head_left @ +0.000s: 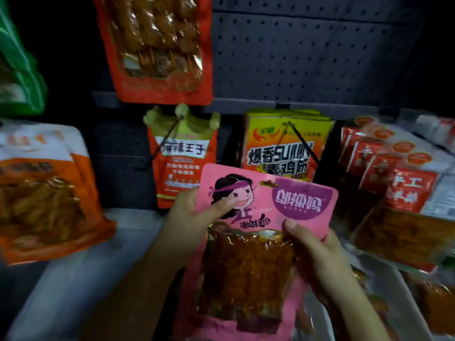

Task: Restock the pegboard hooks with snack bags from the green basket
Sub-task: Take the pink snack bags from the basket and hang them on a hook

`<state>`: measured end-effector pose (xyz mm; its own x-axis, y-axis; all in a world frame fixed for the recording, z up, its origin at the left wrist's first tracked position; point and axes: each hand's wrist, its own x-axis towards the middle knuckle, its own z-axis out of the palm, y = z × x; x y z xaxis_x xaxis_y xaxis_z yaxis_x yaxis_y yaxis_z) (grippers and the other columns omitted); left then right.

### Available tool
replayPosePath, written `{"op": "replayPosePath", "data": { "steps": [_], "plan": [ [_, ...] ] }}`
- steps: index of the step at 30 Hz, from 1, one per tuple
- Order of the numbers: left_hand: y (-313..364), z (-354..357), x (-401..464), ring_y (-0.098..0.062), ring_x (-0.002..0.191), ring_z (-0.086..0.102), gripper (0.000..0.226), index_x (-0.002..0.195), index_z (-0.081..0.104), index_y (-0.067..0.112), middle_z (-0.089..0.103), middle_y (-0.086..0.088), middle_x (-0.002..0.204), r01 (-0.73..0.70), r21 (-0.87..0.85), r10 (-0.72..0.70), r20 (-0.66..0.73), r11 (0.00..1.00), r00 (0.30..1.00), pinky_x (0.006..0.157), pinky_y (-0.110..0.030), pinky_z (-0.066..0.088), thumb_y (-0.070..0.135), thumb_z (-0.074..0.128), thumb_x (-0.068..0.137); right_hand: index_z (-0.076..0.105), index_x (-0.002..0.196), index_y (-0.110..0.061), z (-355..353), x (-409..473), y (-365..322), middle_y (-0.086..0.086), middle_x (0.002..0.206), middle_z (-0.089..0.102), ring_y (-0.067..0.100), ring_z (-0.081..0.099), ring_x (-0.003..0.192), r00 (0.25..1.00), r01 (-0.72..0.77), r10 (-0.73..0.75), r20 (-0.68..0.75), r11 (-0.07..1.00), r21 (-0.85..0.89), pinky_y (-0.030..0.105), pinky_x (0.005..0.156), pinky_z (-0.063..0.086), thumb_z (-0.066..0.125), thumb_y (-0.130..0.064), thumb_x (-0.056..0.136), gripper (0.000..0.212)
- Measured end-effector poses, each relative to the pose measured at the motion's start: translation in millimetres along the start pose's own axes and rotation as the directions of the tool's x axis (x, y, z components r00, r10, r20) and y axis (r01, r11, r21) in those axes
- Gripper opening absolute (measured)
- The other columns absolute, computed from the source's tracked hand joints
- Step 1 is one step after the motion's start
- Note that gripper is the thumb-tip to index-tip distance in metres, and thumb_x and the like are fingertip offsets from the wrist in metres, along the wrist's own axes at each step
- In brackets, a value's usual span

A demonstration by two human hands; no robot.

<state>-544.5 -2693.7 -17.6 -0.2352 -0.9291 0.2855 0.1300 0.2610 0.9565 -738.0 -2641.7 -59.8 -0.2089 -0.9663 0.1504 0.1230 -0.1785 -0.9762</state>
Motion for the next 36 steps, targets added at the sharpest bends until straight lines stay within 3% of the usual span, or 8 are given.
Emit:
{"op": "replayPosePath", "data": {
  "steps": [3,8,11,14,20,28,31,36],
  "plan": [
    [38.0,-21.5,-3.6,-0.024,0.076,0.073,0.018,0.085,0.075,0.02,0.076,-0.006,0.081,0.102,0.1,-0.098,-0.036,0.99,0.994,0.065,-0.033,0.058,0.029,0.078,0.069,0.073,0.101,-0.023,27.0,-10.3,-25.9,0.008,0.101,0.075,0.026,0.07,0.096,0.994,-0.104,0.104,0.025,0.994,0.011,0.034,0.081,0.055,0.077,-0.042,0.063,0.043],
    [109.7,-37.8,-17.8,-0.019,0.075,0.073,0.024,0.082,0.074,0.029,0.076,-0.002,0.079,0.286,0.098,-0.28,-0.069,0.953,0.957,0.067,-0.034,0.058,0.039,0.08,0.062,0.073,0.102,-0.025,65.3,-29.8,-100.1,0.005,0.103,0.075,0.023,0.071,0.098,0.975,-0.224,0.224,-0.01,0.975,0.014,0.039,0.087,0.054,0.076,-0.051,0.067,0.045],
    [146.6,-35.3,-29.0,-0.007,0.067,0.07,0.022,0.074,0.07,0.046,0.074,0.01,0.072,0.397,0.062,-0.391,-0.085,0.916,0.916,0.055,-0.026,0.054,0.053,0.076,0.054,0.075,0.097,-0.025,77.2,-40.3,-147.3,0.004,0.099,0.076,0.022,0.072,0.094,0.96,-0.274,0.274,-0.064,0.962,0.011,0.034,0.085,0.057,0.076,-0.042,0.071,0.031],
    [170.3,-31.7,-35.4,-0.009,0.076,0.071,0.024,0.081,0.068,0.042,0.074,0.011,0.08,0.476,0.086,-0.469,-0.09,0.875,0.879,0.069,-0.037,0.053,0.056,0.073,0.063,0.077,0.089,-0.027,82.7,-54.4,-184.2,0.003,0.093,0.077,0.019,0.073,0.088,0.948,-0.305,0.302,-0.1,0.952,-0.019,0.028,0.077,0.058,0.077,-0.038,0.073,0.02],
    [203.4,-16.4,-34.6,-0.008,0.076,0.071,0.012,0.084,0.069,0.045,0.075,0.008,0.083,0.426,0.102,-0.42,-0.077,0.899,0.904,0.081,-0.043,0.053,0.048,0.066,0.074,0.076,0.08,-0.033,79.9,-66.3,-229.4,-0.002,0.085,0.077,0.014,0.073,0.08,0.955,-0.275,0.267,-0.13,0.96,-0.051,0.018,0.065,0.055,0.072,-0.042,0.069,0.014],
    [243.3,10.3,-25.9,-0.01,0.059,0.069,0.02,0.071,0.072,0.036,0.071,0.007,0.065,0.244,-0.004,-0.243,-0.116,0.97,0.963,0.048,-0.021,0.051,0.022,0.066,0.085,0.075,0.076,-0.034,64.0,-46.0,-280.2,-0.012,0.074,0.074,0.002,0.069,0.069,0.998,-0.007,-0.002,-0.066,0.991,-0.131,0.012,0.059,0.049,0.069,-0.036,0.082,0.008],
    [258.3,19.2,-22.8,-0.005,0.065,0.071,0.032,0.072,0.069,0.05,0.072,0.015,0.069,0.159,-0.001,-0.156,-0.178,0.987,0.972,0.05,-0.017,0.051,0.021,0.066,0.084,0.075,0.079,-0.033,59.6,-32.7,-299.9,-0.011,0.076,0.075,0.003,0.07,0.069,0.998,0.07,-0.069,0.013,0.984,-0.162,0.015,0.059,0.051,0.069,-0.034,0.083,0.008],
    [280.8,20.6,-14.2,-0.011,0.078,0.073,0.013,0.083,0.074,0.039,0.075,0.009,0.081,0.003,-0.003,-0.004,-0.22,1.0,0.976,0.062,-0.022,0.056,0.031,0.077,0.073,0.075,0.07,-0.032,64.4,-18.5,-323.7,-0.015,0.065,0.071,-0.002,0.065,0.058,0.98,0.181,-0.17,0.104,0.976,-0.118,0.012,0.048,0.048,0.069,-0.028,0.082,0.015]
  ]
}}
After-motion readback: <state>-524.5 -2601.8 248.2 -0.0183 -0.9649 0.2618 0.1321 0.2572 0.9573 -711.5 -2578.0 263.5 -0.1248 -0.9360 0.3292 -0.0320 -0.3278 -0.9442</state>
